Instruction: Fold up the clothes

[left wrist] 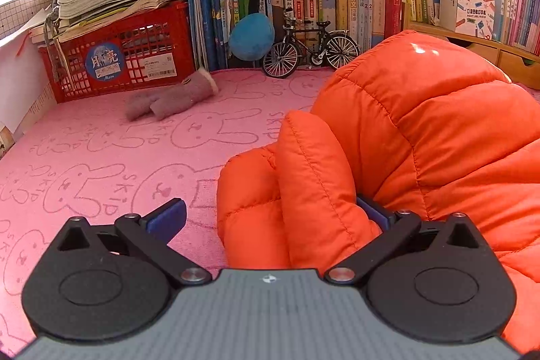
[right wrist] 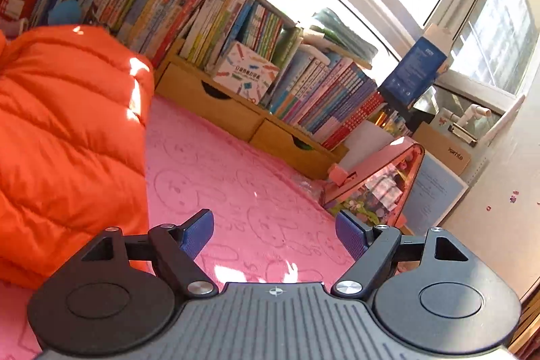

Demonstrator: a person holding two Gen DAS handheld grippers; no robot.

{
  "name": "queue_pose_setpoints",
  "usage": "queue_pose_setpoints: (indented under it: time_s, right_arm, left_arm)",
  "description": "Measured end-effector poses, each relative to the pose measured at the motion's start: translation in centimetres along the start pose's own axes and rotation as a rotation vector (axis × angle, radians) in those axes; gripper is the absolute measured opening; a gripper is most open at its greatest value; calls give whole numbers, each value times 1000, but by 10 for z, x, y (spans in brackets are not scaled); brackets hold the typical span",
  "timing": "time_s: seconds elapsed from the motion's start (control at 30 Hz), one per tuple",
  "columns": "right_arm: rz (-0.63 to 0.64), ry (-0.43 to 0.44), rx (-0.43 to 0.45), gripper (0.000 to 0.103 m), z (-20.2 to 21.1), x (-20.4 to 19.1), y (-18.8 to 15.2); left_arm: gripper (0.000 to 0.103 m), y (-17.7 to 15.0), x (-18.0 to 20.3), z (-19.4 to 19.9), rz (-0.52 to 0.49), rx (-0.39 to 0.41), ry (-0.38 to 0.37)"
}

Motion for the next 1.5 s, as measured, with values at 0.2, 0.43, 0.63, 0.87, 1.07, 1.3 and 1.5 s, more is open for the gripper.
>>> queue_pose_setpoints:
  time_s: [0.2, 0.43, 0.63, 0.87, 1.07, 1.3, 1.5]
  right_arm:
    - [-13, 294, 186, 93, -24, -72, 87]
    - [-87, 498, -41, 94, -78, -125, 80]
    - [-123, 518, -75, 96, -91, -136, 64]
    - [-149, 535, -84, 97, -95, -138, 57]
    - [-153, 531, -77, 98, -95, -137, 56]
    - [-124, 540, -117, 98, -95, -134, 64]
    - [-31, 591, -266, 101, -98, -125, 85]
  left_arm:
    - [103, -2, -4, 1, 43, 1, -5]
    - [103, -3, -13, -5, 143, -37, -41]
    - [103, -4, -12, -7, 176, -56, -35]
    - [103, -4, -13, -8, 168, -53, -40]
    - [103, -6, -13, -7, 163, -29, -44]
    - [103, -8, -12, -6, 167, -3, -41]
    - [103, 3, -15, -10, 169, -93, -51]
Point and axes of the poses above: each gripper's, at about its wrist camera, not at the fingertips, and z roughly against the way its jaws point, x to its right, y to its top, the point moved 4 cm from there along -z, roughly the way its jaws point, and after that the axes turned 9 degrees about -y, right-handed, at the moved point
